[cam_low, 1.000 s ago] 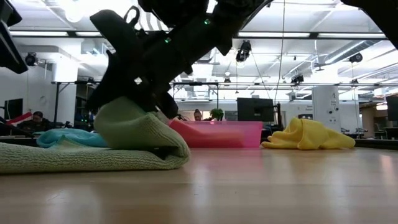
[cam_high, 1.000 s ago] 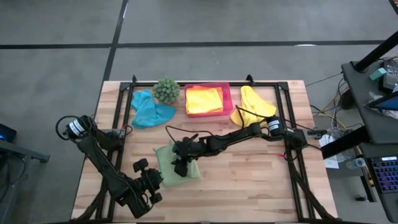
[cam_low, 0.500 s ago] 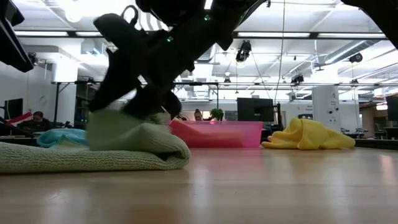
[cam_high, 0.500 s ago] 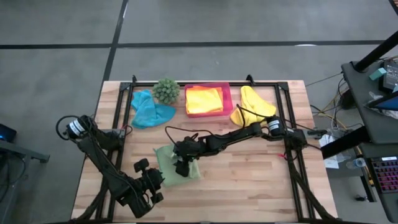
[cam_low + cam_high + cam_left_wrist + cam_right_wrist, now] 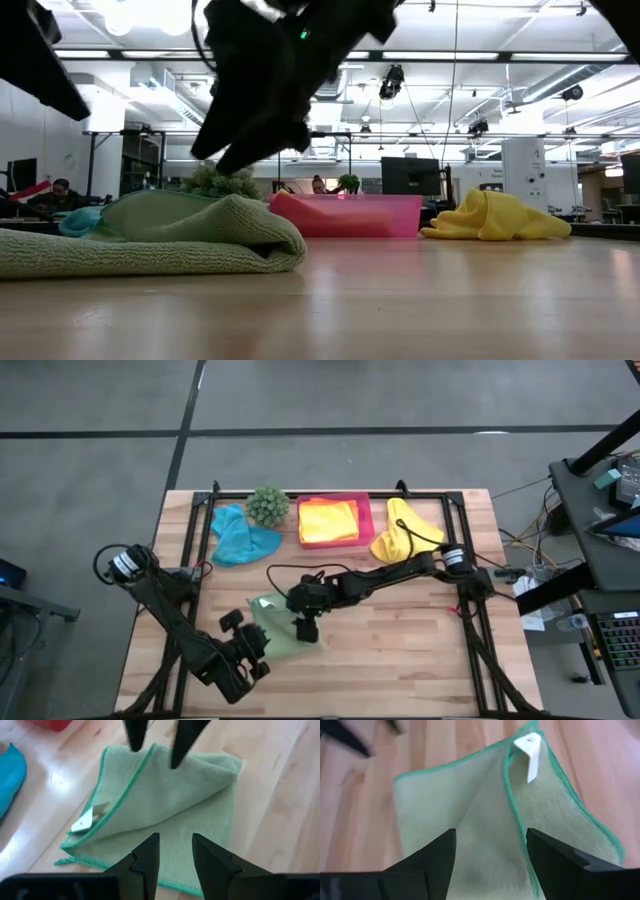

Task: Fold microfiber towels
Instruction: Fold the green microfiber towel

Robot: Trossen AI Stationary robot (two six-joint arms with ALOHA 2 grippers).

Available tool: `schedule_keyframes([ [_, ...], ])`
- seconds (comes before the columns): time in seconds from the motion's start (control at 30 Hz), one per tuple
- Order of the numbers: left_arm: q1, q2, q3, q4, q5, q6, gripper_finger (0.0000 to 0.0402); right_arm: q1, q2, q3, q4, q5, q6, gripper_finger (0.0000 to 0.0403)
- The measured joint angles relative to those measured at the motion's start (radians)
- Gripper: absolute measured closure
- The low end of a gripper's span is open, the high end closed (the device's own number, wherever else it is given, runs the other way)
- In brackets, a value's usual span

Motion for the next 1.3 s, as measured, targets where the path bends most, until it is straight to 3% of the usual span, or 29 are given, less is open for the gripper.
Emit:
schedule_keyframes([
  [0.17, 0.030, 0.000, -0.001, 0.017, -0.028, 0.042, 0.0301, 0.036, -0.078, -0.058, -0.083, 0.002, -0.082, 0.0179],
  [0.37, 0.097, 0.000, -0.001, 0.106, -0.037, 0.181, 0.0301, 0.069, -0.211, -0.206, -0.052, 0.036, -0.129, 0.0179],
  [0.63, 0.239, 0.000, -0.002, 0.324, -0.035, 0.485, 0.0301, 0.081, -0.347, -0.482, 0.239, 0.078, -0.143, 0.0179],
  [0.87, 0.376, 0.000, -0.002, 0.460, 0.036, 0.656, 0.0301, 0.079, -0.448, -0.678, 0.449, 0.081, -0.228, 0.0179],
  [1.13, 0.461, 0.000, -0.019, 0.490, 0.150, 0.664, 0.0301, 0.068, -0.553, -0.847, 0.661, 0.079, -0.417, 0.0179],
  [1.3, 0.485, 0.000, -0.071, 0.549, 0.275, 0.690, 0.0301, 0.046, -0.588, -0.952, 0.785, 0.080, -0.446, 0.0179],
])
